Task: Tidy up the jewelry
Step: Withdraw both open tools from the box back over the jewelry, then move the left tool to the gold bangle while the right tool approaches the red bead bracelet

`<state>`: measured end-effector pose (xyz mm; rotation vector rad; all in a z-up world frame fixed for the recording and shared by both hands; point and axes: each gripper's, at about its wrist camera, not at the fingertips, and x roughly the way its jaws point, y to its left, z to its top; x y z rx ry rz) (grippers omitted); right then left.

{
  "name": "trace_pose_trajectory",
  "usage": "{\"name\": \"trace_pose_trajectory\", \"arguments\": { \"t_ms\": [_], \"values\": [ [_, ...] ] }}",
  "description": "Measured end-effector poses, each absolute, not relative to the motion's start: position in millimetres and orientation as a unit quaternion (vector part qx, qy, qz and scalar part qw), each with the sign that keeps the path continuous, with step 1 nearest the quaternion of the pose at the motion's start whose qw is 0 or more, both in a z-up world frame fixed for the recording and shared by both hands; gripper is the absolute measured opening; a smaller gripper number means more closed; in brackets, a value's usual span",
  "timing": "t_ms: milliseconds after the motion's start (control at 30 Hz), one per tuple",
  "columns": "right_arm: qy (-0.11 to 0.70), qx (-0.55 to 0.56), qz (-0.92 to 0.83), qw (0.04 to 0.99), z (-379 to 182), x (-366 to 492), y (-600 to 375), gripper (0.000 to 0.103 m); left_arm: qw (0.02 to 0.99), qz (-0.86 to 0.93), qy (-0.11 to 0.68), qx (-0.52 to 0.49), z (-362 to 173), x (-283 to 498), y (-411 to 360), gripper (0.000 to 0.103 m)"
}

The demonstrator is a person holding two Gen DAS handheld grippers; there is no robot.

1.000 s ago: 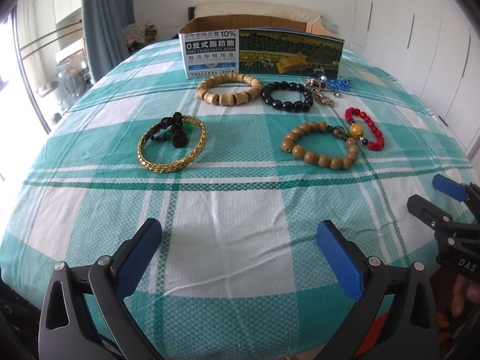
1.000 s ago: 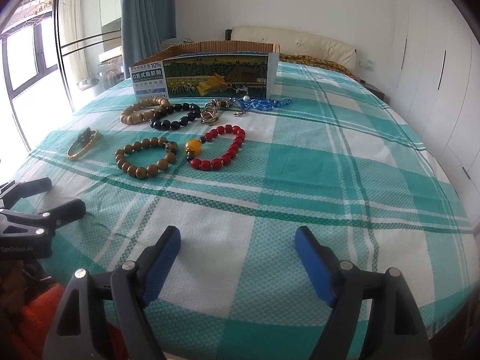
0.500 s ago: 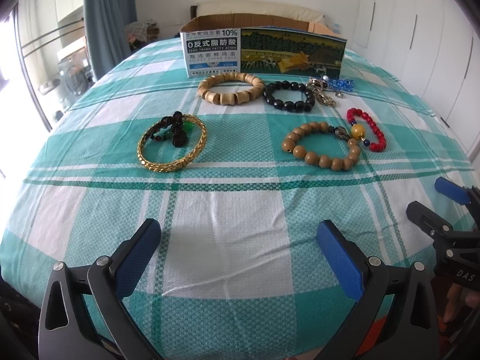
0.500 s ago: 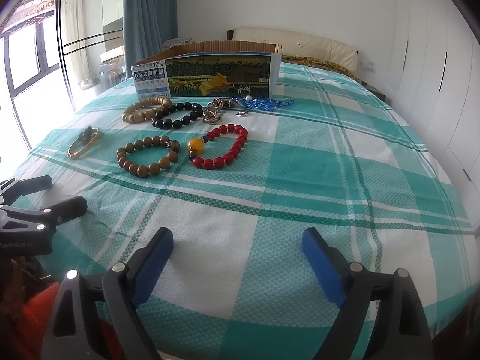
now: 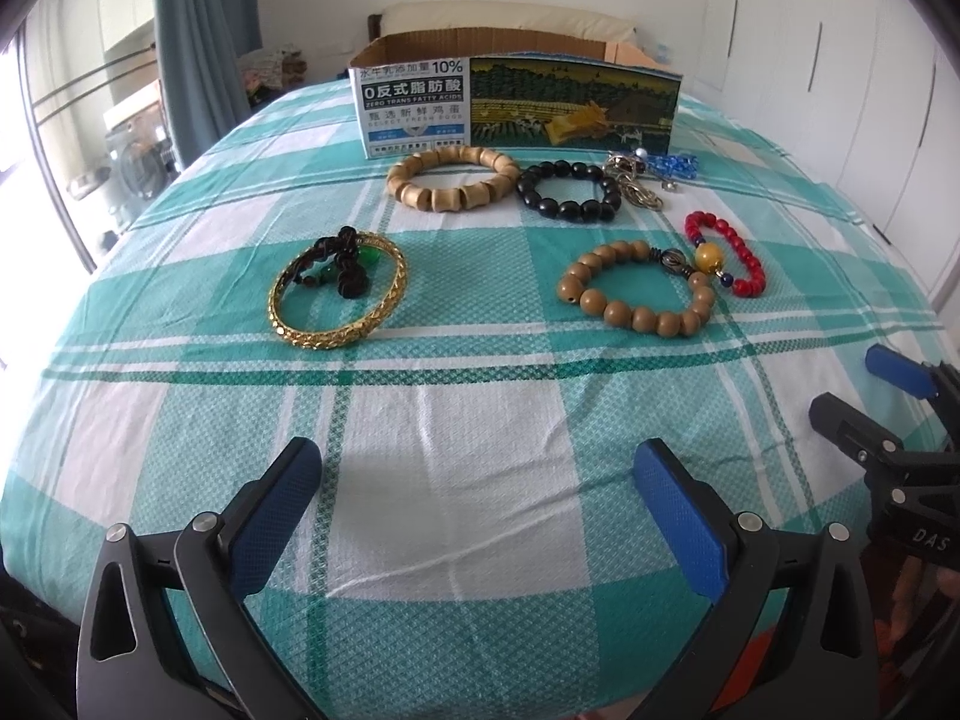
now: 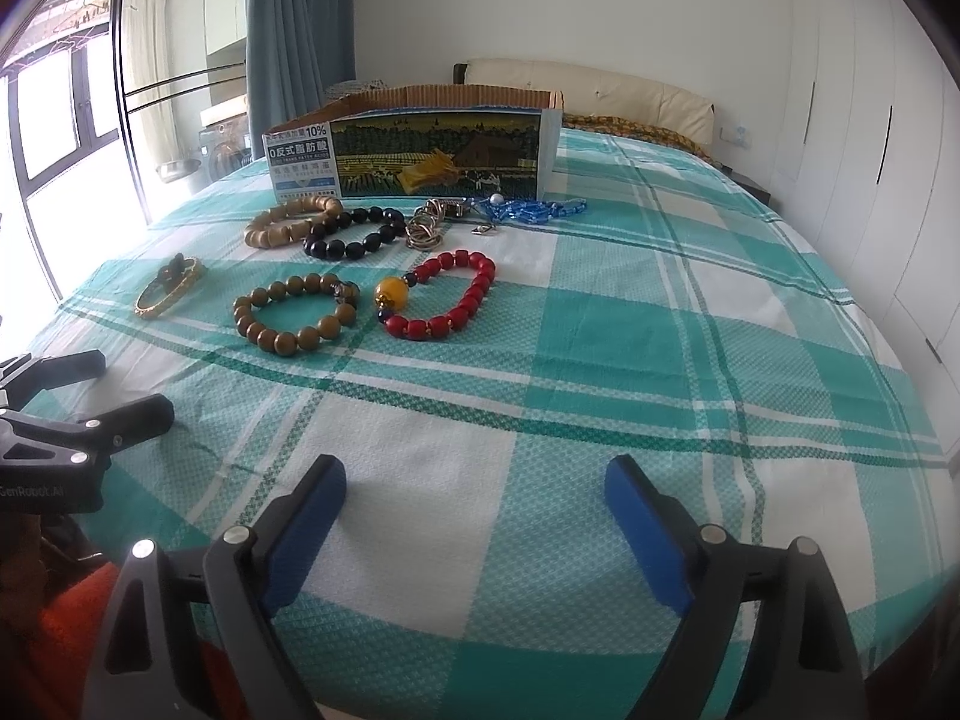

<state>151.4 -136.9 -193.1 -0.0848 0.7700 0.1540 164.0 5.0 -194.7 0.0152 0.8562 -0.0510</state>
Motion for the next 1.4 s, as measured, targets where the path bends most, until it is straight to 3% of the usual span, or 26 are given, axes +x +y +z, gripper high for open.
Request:
{"name": "trace_pose_trajectory", "arguments": {
  "t_ms": [767, 1000, 1200, 1400],
  "values": [
    [0.375, -0.043, 0.075, 0.923, -193, 150, -136, 0.09, 0.91, -0.034, 0.412, 0.008, -195, 164, 7, 0.103],
    [0.379, -0.043, 0.076, 0.921, -193, 150, -136, 0.09, 0.909, -0.005, 0.413, -0.051, -184, 177, 43, 0.103],
    [0.397, -0.045, 0.084, 0.913, -190, 154, -134, 0.091, 0.893, 0.011, 0.445, -0.067, -183, 212, 65, 0.103],
    [0.397, -0.018, 0.125, 0.909, -182, 154, -134, 0.091, 0.878, 0.028, 0.477, -0.021, -196, 240, 60, 0.103]
  ]
}}
